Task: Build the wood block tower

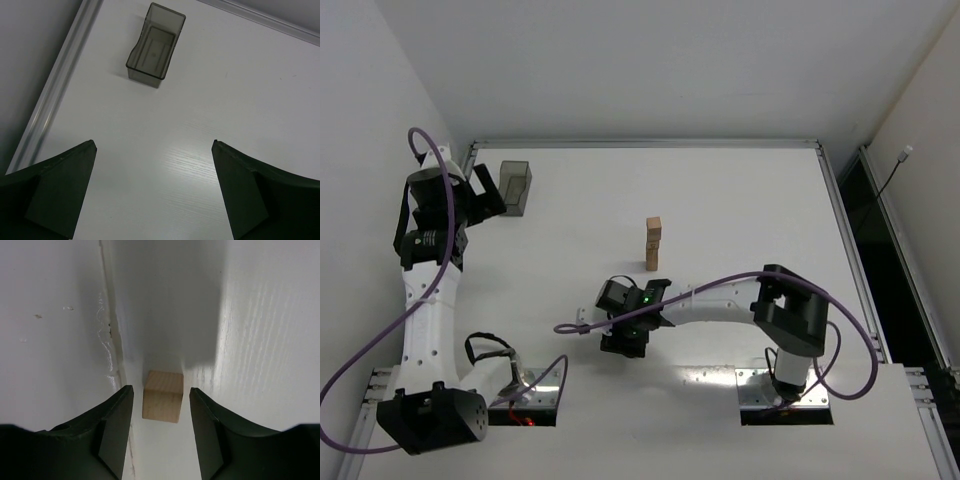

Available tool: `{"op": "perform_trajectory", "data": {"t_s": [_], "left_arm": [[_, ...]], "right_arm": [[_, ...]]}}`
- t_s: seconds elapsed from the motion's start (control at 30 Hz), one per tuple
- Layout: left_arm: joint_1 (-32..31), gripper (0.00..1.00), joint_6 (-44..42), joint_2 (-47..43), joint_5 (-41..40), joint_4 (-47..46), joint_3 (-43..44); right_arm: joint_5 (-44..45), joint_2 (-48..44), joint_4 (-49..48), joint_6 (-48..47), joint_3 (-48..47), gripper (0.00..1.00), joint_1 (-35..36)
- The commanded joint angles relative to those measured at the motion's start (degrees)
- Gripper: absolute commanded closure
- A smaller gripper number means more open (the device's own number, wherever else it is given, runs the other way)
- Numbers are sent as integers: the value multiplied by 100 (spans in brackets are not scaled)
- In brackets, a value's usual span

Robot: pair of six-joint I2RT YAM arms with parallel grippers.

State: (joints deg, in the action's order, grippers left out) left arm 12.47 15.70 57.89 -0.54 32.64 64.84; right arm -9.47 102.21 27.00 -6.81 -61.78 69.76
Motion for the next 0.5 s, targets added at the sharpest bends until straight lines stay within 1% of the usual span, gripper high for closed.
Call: {"op": "perform_trajectory", "data": {"t_s": [0.0,0.2,0.33,0.43,0.47], "left_arm": [[98,1,-6,-32,10,-276,-24],[98,1,-59,108,62,-390,-24],[98,1,-59,161,123,-390,-76],[98,1,-59,161,176,-443,-77],[98,1,-59,161,177,-443,-77]], "right_arm": [[-169,184,-55,162,-229,55,20],[-221,238,-55,162,-177,55,20],[-169,238,-55,162,-124,61,-32],[-169,124,-55,162,-71,61,-85],[-169,123,-3,162,-71,56,-85]]}}
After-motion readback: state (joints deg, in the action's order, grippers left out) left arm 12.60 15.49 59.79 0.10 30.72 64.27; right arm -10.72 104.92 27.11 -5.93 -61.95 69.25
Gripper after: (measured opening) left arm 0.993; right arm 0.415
